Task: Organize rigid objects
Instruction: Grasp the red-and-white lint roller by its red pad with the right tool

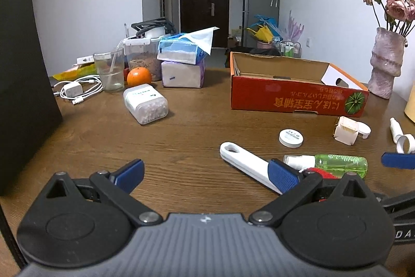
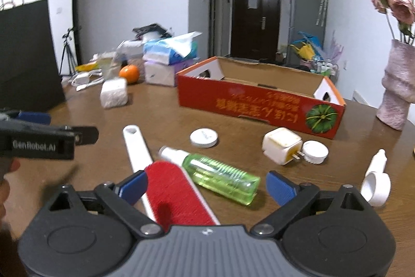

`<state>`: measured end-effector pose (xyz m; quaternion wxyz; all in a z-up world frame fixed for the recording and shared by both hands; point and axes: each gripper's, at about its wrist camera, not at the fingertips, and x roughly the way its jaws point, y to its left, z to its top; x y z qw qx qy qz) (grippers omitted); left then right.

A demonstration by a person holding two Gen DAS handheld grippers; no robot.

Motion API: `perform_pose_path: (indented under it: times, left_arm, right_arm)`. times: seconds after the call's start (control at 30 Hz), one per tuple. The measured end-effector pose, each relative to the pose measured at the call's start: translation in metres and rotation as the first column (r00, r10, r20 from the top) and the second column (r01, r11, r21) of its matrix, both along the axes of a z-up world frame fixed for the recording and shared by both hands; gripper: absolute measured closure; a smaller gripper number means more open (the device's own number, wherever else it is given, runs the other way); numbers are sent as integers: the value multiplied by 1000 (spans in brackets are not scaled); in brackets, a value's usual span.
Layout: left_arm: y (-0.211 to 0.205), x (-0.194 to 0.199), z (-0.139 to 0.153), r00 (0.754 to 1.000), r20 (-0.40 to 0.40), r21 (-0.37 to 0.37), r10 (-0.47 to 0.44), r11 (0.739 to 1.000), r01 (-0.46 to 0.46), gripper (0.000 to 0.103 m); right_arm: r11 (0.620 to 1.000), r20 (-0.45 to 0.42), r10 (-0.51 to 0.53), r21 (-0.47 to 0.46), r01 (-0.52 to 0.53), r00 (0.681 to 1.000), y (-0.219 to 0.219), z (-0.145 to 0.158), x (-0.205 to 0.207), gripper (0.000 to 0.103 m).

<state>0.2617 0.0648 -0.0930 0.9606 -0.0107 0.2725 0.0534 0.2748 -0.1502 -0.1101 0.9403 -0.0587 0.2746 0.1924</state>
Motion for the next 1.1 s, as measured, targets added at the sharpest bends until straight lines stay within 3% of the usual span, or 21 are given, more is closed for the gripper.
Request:
perform_pose_path:
  times: [0.13, 0.27, 0.37, 0.47, 0.6, 0.87, 1.1]
  left_arm:
    - [7, 0, -3, 1000, -15, 3, 14, 1000, -14, 0]
    - [14, -3, -3, 999, -9, -12, 36, 999, -36, 0]
    - [19, -5, -3, 999, -11, -26, 41, 999, -42, 0]
    - [23, -7, -1, 1000, -1, -53, 29, 998, -29, 0]
    - [24, -7, -1, 1000, -7, -68, 19, 997, -19, 0]
    - [25, -11, 0, 1000, 8, -84, 25, 996, -24, 0]
    - [27, -8, 4, 1000, 16, -117, 16, 993, -14, 0]
  right_arm:
    - [1000, -43, 9, 1, -9, 999, 6, -8, 2, 8]
    - [1000, -80, 21, -5, -22, 997, 15, -17, 7, 18]
    - [999, -108, 36, -7, -37, 993, 23, -22, 13, 32]
    - [998, -112, 42, -39, -46, 993, 34, -27, 16, 35]
    - [997, -117, 58, -39, -63, 991, 44, -31, 18, 48]
    - [999, -85, 31, -20, -33, 996, 49, -31, 10, 49]
    - [998, 8, 19, 65, -19, 1000, 36, -13, -4, 49]
